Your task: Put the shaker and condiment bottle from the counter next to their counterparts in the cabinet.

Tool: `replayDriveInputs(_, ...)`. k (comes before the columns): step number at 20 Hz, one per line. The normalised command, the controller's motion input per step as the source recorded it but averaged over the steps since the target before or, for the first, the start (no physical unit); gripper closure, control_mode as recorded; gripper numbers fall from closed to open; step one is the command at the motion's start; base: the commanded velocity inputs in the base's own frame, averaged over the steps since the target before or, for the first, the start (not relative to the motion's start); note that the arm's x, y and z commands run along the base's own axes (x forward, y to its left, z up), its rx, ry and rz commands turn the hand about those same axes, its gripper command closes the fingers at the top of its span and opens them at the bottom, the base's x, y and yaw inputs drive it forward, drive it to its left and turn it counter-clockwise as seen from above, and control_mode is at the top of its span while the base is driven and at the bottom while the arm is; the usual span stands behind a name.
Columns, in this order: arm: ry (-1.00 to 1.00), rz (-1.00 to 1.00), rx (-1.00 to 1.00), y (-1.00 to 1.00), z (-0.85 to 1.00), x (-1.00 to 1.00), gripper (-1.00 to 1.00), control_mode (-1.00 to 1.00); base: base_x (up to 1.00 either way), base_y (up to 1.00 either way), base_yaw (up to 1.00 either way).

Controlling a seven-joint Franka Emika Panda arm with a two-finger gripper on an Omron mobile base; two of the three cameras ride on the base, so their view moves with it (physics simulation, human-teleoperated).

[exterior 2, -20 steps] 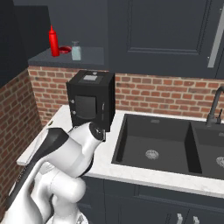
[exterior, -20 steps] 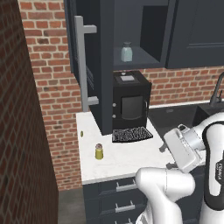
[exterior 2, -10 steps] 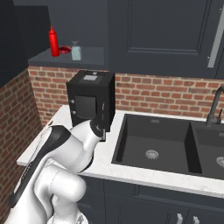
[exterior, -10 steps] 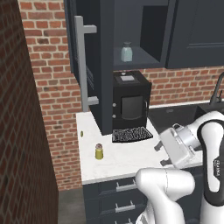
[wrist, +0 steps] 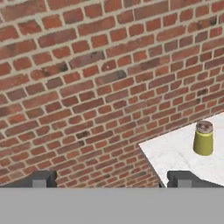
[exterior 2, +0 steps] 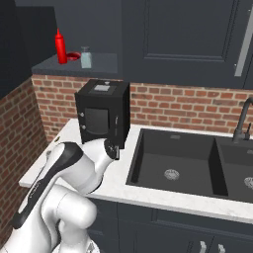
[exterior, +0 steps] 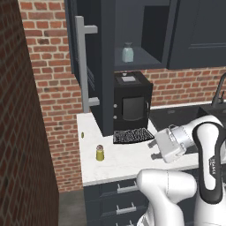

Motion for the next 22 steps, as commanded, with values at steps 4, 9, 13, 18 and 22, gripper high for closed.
replayDriveInputs(4,-0.05,-0.11,0.02,0.24,-0.23,-0.01,-1.0,-1.0,0.0,0.0,0.0)
replayDriveInputs(9,-0.02,-0.03,0.0,0.11,-0.07,0.0,-1.0,-1.0,0.0,0.0,0.0)
replayDriveInputs(13,-0.13,0.0,0.02,0.12,-0.54,-0.02,-1.0,-1.0,0.0,0.0,0.0)
replayDriveInputs(18,-0.41,0.02,0.12,0.33,-0.61,0.01,-1.0,-1.0,0.0,0.0,0.0)
replayDriveInputs(22,-0.38,0.01,0.17,0.31,-0.31,0.12,-1.0,-1.0,0.0,0.0,0.0)
